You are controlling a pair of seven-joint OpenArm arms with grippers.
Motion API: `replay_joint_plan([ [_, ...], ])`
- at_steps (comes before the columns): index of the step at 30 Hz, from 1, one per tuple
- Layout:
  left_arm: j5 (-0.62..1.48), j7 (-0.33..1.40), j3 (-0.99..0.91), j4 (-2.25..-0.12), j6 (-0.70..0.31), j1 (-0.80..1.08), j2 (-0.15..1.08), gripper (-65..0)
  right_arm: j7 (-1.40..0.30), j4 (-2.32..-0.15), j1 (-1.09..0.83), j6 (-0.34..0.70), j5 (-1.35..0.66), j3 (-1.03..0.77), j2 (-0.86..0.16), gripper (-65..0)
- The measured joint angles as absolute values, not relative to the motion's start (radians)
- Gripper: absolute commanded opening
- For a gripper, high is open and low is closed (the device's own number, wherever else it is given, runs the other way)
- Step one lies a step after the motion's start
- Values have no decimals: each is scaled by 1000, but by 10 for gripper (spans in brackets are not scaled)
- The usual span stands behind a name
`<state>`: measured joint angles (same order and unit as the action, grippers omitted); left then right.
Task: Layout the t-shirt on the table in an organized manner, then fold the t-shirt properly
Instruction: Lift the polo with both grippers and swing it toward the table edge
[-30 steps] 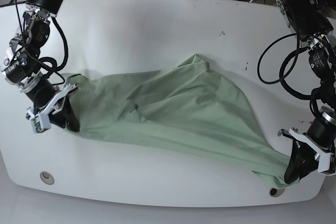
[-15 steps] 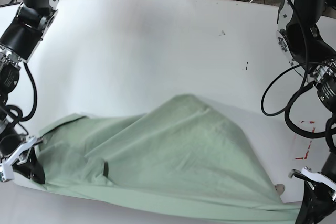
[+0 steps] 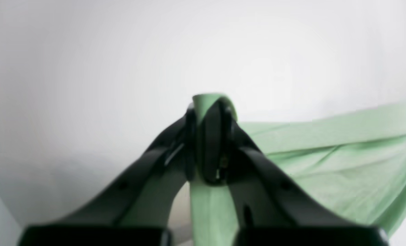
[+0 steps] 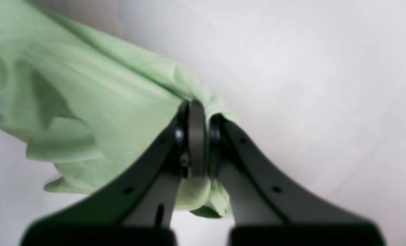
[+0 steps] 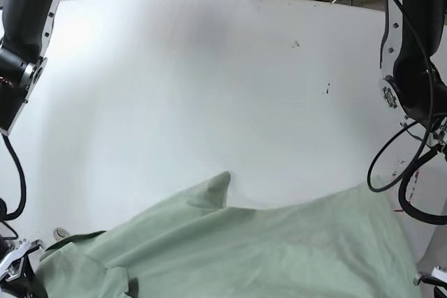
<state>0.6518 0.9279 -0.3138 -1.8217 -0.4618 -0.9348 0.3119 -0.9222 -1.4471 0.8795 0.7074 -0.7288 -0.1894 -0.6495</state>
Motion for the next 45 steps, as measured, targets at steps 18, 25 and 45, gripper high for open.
replay_joint_plan([
  [18, 673, 929, -313, -1744, -469, -1066, 375, -650, -984, -1411, 1090, 710, -737, -155, -670, -644],
  [25, 666, 928, -315, -1744, -468, -1110, 383, -650, -974, -1457, 1127, 710, -740, -155, -670, -644],
  [45, 780, 928, -292, -1846, -464, -1040, 386, -650, -1044, -1698, 1077, 707, -738, -163, -695, -644],
])
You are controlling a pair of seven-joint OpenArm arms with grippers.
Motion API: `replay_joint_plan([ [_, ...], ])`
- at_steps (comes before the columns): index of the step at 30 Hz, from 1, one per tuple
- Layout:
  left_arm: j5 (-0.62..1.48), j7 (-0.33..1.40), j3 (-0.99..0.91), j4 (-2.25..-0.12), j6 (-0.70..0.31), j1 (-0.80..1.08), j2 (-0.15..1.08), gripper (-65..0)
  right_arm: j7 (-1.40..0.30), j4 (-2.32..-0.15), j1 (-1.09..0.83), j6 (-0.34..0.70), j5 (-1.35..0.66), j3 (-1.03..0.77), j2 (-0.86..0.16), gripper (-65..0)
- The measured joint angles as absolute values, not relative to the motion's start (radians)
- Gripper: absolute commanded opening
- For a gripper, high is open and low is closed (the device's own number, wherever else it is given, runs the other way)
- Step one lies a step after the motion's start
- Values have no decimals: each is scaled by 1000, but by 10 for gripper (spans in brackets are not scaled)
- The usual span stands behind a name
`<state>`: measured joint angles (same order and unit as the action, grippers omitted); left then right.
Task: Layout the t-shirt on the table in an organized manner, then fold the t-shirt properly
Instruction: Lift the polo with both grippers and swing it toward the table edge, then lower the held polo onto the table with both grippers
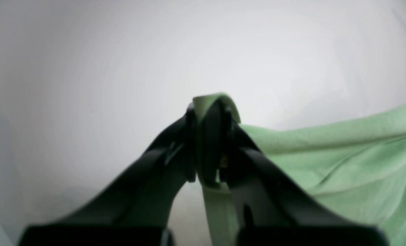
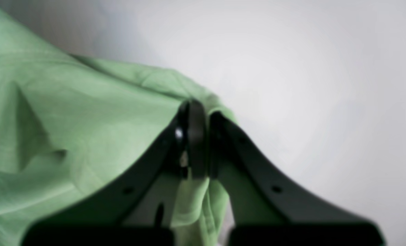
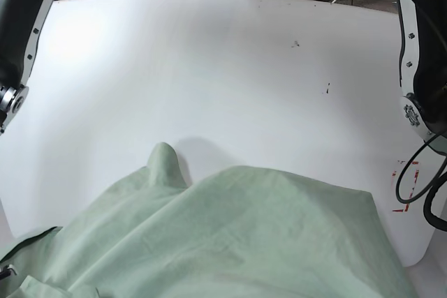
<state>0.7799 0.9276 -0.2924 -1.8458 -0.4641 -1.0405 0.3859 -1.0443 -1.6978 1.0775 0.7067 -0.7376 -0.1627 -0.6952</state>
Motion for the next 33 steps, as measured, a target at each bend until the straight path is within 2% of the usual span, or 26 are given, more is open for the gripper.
replay_joint_plan([
  [8, 780, 991, -296, -1893, -464, -980, 411, -650, -1057, -1831, 943, 707, -746, -218, -736, -644],
  [15, 783, 984, -363, -1890, -464, -908, 427, -650, -1047, -1831, 852, 707, -794, -284, -752, -644],
  [25, 780, 978, -355, -1789, -464, -771, 406, -650, -1029, -1639, 778, 711, -727, -277, -657, -644],
  [33, 721, 874, -314, -1699, -464, -695, 383, -650, -866, -1460, 755, 710, -568, -245, -581, -644],
])
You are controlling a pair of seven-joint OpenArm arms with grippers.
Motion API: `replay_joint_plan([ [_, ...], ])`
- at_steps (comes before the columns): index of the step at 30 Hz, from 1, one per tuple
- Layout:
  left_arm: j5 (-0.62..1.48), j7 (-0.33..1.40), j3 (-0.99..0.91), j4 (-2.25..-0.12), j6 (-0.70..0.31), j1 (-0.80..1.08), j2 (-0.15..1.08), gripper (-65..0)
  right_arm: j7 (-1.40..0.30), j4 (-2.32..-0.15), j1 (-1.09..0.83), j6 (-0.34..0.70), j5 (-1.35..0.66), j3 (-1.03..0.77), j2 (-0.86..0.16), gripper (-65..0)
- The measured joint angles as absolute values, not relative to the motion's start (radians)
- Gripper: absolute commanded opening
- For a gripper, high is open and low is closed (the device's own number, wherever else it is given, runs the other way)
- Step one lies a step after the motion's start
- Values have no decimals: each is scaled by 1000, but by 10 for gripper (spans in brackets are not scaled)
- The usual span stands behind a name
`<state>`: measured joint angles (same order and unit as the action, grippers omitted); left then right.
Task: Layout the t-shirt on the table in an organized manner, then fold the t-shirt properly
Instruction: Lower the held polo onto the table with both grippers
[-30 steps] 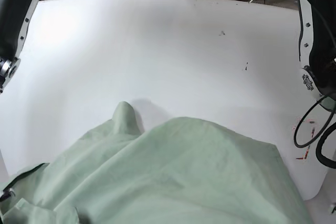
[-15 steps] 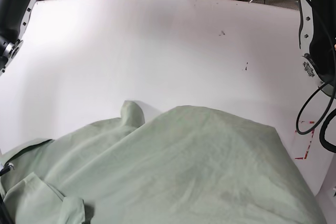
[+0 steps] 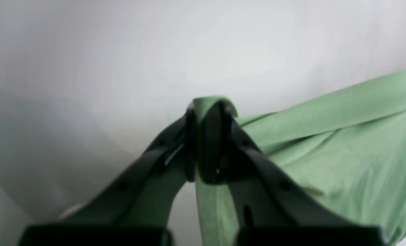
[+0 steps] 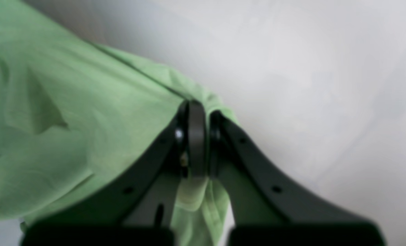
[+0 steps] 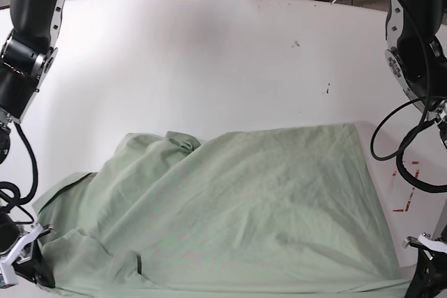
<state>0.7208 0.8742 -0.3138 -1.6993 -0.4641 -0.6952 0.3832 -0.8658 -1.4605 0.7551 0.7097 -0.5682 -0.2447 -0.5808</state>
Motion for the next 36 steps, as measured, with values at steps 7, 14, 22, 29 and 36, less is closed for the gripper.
replay_joint_plan([
  [7, 664, 807, -281, -1646, -459, -593, 386, -650, -750, -1298, 741, 707, -401, -218, -470, -644],
  [14, 637, 787, -259, -1561, -461, -542, 385, -650, -612, -1123, 720, 711, -259, -217, -390, -644],
  [22, 560, 647, -234, -1328, -452, -502, 387, -650, -439, -909, 728, 706, -149, -220, -318, -642],
  [29, 515, 531, -158, -1217, -463, -473, 385, -650, -346, -707, 767, 703, -64, -219, -278, -642],
  [36, 485, 522, -160, -1185, -467, -478, 388, -650, -277, -626, 798, 690, -14, -222, -249, -564],
])
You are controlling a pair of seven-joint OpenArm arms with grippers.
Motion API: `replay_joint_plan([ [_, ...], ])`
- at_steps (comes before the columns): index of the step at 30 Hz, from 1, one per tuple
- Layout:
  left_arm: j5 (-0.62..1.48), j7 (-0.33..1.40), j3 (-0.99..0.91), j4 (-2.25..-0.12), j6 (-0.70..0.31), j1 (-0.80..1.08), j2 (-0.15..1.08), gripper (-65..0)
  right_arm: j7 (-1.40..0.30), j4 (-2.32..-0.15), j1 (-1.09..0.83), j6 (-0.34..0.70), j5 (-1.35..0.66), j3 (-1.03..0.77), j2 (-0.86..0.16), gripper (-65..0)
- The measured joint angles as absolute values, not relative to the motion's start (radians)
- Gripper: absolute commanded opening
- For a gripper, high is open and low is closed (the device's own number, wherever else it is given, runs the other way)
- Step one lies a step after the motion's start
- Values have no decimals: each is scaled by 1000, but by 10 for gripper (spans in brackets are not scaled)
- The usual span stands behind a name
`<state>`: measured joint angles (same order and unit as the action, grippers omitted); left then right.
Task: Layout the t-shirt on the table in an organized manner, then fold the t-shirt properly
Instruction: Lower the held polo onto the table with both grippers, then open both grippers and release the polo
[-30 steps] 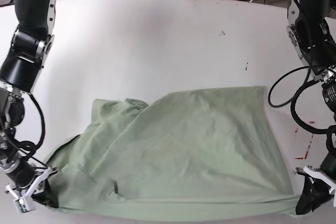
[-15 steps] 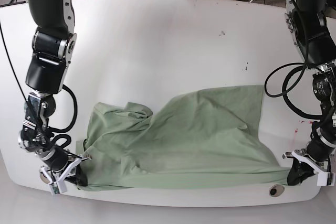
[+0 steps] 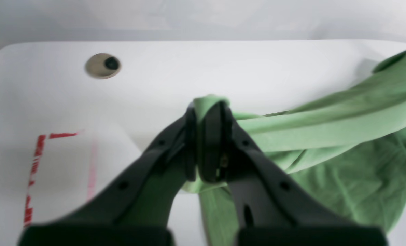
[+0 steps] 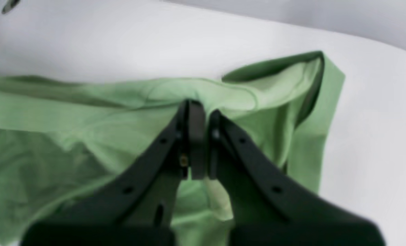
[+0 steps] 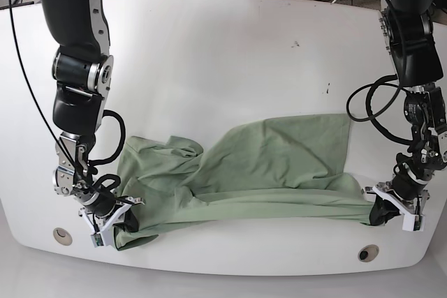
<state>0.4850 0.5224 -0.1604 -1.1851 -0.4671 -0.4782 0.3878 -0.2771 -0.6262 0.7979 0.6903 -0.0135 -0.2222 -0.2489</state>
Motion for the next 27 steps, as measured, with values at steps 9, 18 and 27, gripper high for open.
replay_joint_plan([
  [9, 479, 496, -162, -1208, -463, -480, 396, -636, -239, -621, 899, 674, 59, -218, -163, -6],
  [18, 479, 486, -189, -1361, -453, -482, 466, -192, -257, -685, 955, 630, 79, -218, -158, 0],
  [27, 488, 545, -247, -1467, -472, -453, 482, -192, -546, -993, 778, 693, 78, -259, -177, 0],
])
